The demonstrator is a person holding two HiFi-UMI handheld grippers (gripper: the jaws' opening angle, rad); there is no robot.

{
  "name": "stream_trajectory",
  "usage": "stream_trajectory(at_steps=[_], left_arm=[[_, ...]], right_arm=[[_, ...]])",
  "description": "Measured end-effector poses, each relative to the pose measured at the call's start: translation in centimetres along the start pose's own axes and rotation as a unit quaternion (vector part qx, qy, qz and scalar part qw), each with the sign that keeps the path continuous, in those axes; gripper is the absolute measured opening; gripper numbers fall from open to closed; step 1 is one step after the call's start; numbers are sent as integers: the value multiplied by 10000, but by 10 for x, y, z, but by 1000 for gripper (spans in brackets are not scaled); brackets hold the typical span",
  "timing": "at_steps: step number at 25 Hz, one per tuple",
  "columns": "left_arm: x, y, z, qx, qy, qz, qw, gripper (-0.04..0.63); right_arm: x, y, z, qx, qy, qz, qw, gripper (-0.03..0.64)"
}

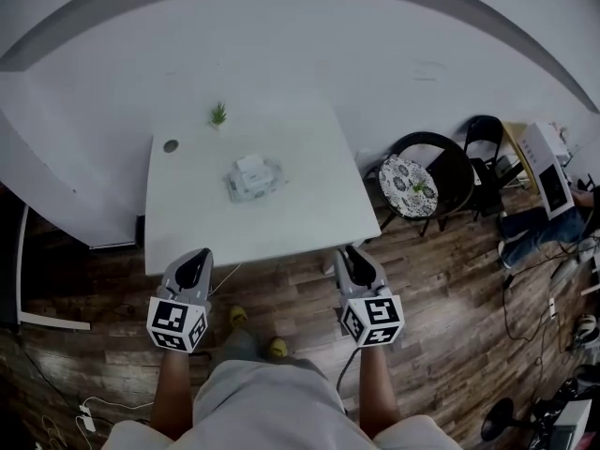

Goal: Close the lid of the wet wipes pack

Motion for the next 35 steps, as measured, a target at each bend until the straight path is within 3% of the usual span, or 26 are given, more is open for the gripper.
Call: stream_trajectory(at_steps=[13,23,35], left_arm=[[-21,76,88,-21,-30,-92,10000,0],[-35,168,168,55,172,-283,9994,0],[-18,241,215,131,446,-628,9969,0]], right_arm=[[-17,-18,116,-115,114,-105,9998,89],[-31,-17,228,-179,545,-99,9983,89],[-24,4,316,-345,1006,-98,9943,89]])
Point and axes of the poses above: the fingertips, and each gripper's own axes: z forward along the fingers, y to its left, x out of its underside, the point moved 6 cm from there along -z, backward along the fingers, and after that the axes turned 10 degrees about -z, right-handed, at the moved point
